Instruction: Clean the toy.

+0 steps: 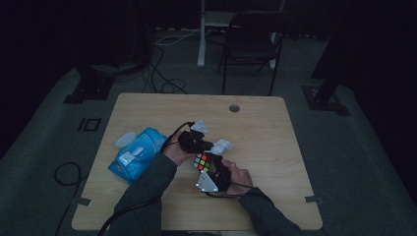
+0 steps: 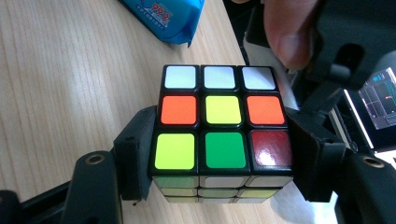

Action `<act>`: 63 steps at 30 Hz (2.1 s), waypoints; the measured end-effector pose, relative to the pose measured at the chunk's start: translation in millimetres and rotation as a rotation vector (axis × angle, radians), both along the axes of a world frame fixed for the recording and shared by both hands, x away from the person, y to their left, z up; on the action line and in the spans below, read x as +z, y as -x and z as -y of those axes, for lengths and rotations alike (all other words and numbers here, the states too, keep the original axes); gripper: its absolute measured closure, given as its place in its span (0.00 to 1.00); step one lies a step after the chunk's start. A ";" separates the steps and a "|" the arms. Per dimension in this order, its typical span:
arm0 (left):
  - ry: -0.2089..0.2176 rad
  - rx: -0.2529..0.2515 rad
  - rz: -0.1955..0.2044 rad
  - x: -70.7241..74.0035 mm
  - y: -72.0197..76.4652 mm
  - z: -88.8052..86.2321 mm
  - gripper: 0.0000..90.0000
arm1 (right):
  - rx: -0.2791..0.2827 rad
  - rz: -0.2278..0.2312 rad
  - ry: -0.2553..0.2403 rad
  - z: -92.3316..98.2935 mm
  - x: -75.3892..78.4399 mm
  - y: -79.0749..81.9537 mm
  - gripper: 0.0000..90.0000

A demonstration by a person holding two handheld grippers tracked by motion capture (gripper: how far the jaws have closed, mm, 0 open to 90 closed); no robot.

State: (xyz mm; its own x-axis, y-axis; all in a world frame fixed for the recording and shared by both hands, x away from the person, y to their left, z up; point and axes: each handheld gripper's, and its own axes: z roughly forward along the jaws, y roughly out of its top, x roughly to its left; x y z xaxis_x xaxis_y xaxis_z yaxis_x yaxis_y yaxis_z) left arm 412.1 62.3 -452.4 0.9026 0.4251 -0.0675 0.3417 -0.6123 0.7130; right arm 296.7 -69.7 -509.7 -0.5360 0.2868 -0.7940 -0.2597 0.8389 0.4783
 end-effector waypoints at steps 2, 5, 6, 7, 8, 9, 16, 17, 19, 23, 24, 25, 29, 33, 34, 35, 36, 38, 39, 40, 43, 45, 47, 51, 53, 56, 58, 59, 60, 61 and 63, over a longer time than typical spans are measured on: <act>0.005 -0.014 -0.001 1.4 1.1 1.5 0.96 | -0.002 0.000 0.000 0.2 -0.1 -0.5 0.38; 0.021 -0.026 -0.006 2.8 1.8 1.9 0.96 | -0.005 0.000 0.000 0.8 0.3 -1.0 0.38; 0.024 -0.026 -0.007 3.0 1.9 1.8 0.96 | -0.006 0.001 0.000 1.2 0.6 -1.0 0.38; 0.024 -0.028 -0.006 3.4 1.9 1.5 0.96 | -0.005 0.001 -0.002 1.6 0.9 -1.0 0.38; 0.026 -0.029 -0.005 3.5 1.8 1.1 0.96 | -0.003 0.003 -0.002 1.9 1.3 -1.0 0.38; 0.026 -0.026 -0.003 3.6 1.8 0.9 0.96 | -0.003 0.002 -0.005 2.0 1.5 -0.9 0.38; -0.003 0.025 0.018 0.3 -1.4 -4.0 0.96 | -0.007 -0.005 -0.009 2.7 0.7 -0.6 0.38; -0.001 0.031 0.018 -0.1 -2.1 -5.1 0.96 | -0.008 -0.005 -0.011 2.8 0.7 -0.6 0.38; 0.004 0.042 0.017 -0.8 -2.8 -7.8 0.96 | -0.009 -0.006 -0.013 3.2 0.8 -0.8 0.38; 0.015 0.052 0.023 -0.2 -0.5 -11.4 0.96 | -0.009 -0.015 -0.018 3.8 1.1 -1.5 0.38; 0.023 0.056 0.025 0.0 0.5 -12.4 0.96 | -0.011 -0.019 -0.025 4.0 0.9 -1.7 0.38; 0.029 0.057 0.028 0.7 1.8 -13.9 0.96 | -0.013 -0.026 -0.030 4.5 1.0 -2.1 0.38; 0.054 0.059 0.039 4.3 6.6 -19.5 0.96 | -0.031 -0.057 -0.060 7.8 0.4 -5.9 0.38; 0.076 0.074 0.053 6.8 10.8 -25.0 0.96 | -0.036 -0.086 -0.085 11.3 1.3 -8.8 0.38; 0.083 0.079 0.056 6.8 11.7 -26.1 0.96 | -0.037 -0.112 -0.105 13.6 2.7 -10.8 0.38; 0.087 0.084 0.060 7.1 12.9 -27.2 0.96 | -0.039 -0.127 -0.119 14.5 3.4 -11.9 0.38; 0.093 0.089 0.064 7.4 14.1 -28.1 0.96 | -0.039 -0.146 -0.138 15.6 4.0 -13.1 0.38; 0.100 0.088 0.072 8.3 16.8 -29.3 0.96 | -0.037 -0.184 -0.165 17.3 5.6 -15.2 0.38; 0.102 0.090 0.078 8.5 18.8 -29.2 0.96 | -0.036 -0.202 -0.180 18.0 6.3 -16.0 0.38; 0.101 0.092 0.086 8.9 20.8 -29.3 0.96 | -0.033 -0.224 -0.201 18.8 7.0 -17.2 0.38; 0.105 0.100 0.102 9.1 24.5 -30.0 0.96 | -0.026 -0.273 -0.242 21.1 9.4 -19.1 0.38; 0.112 0.109 0.112 8.9 26.3 -30.5 0.96 | -0.022 -0.299 -0.266 21.7 10.9 -20.1 0.38; 0.113 0.117 0.125 9.0 28.5 -30.9 0.96 | -0.020 -0.327 -0.289 22.5 12.4 -21.3 0.38; 0.115 0.130 0.154 9.6 33.2 -31.4 0.96 | -0.014 -0.379 -0.335 24.0 15.5 -23.9 0.38; 0.116 0.137 0.163 9.3 35.1 -31.6 0.96 | -0.010 -0.401 -0.346 24.6 16.9 -25.2 0.38; 0.124 0.143 0.172 8.7 37.4 -32.2 0.96 | -0.009 -0.434 -0.365 25.7 18.3 -27.9 0.38; 0.127 0.147 0.174 8.6 38.4 -33.2 0.96 | -0.012 -0.449 -0.373 26.0 19.0 -28.9 0.38; 0.131 0.148 0.174 8.5 38.8 -33.6 0.96 | -0.013 -0.455 -0.377 26.2 19.2 -29.4 0.38; 0.130 0.145 0.174 8.5 39.2 -34.1 0.96 | -0.015 -0.463 -0.380 26.4 19.5 -30.1 0.38; 0.132 0.141 0.175 8.4 39.8 -34.3 0.96 | -0.018 -0.473 -0.385 26.6 19.6 -31.0 0.38; 0.124 0.135 0.181 8.1 41.6 -33.7 0.96 | -0.031 -0.487 -0.397 27.5 20.0 -33.3 0.38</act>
